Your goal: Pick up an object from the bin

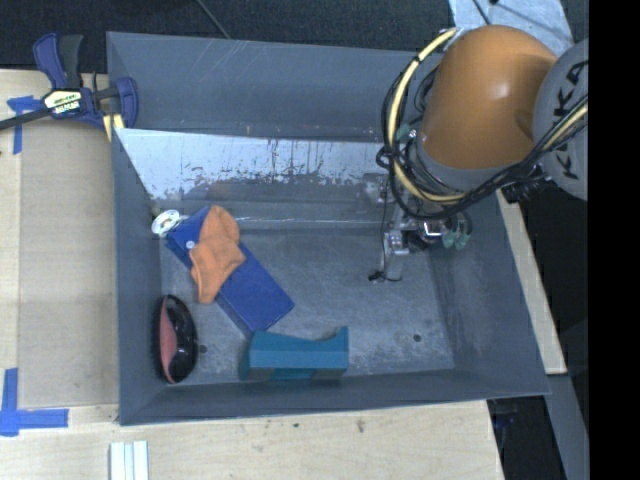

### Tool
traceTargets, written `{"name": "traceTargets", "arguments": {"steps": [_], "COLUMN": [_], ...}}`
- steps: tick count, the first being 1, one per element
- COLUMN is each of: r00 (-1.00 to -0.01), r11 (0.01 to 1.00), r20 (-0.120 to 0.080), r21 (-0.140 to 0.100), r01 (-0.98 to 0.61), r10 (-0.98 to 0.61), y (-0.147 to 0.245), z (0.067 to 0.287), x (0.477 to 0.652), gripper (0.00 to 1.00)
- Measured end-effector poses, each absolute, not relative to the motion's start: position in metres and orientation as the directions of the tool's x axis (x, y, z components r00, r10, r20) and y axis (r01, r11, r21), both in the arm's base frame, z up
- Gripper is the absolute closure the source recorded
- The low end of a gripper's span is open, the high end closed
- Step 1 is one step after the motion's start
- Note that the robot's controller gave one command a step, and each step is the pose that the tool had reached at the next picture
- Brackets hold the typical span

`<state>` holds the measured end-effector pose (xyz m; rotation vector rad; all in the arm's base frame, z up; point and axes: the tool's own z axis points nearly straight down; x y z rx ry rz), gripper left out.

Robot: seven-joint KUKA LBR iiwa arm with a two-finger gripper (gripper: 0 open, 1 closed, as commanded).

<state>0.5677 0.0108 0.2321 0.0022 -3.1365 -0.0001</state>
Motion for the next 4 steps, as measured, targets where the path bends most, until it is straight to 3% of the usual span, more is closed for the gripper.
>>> {"name": "traceTargets", "arguments": {"steps": [1, 2, 3, 4], "r00": [-1.0, -0.995, -0.962, -0.914], "r11": [1.0, 0.995, 0.962, 0.914], "r20": [-0.004, -0.007, 0.0, -0.01], "r21": [0.0, 0.0, 0.003, -0.002], "r01": [-0.001, -0.1, -0.272, -0.406], "r10": [-0.001, -0.1, -0.272, -0.406], "y": [0.011, 0.048, 0.114, 0.139], "z": [0.237, 0.181, 0.16, 0.121], "x": [0.569, 0.574, 0.54, 0.586], "gripper": [0.0, 0.0, 0.0, 0.0]}}
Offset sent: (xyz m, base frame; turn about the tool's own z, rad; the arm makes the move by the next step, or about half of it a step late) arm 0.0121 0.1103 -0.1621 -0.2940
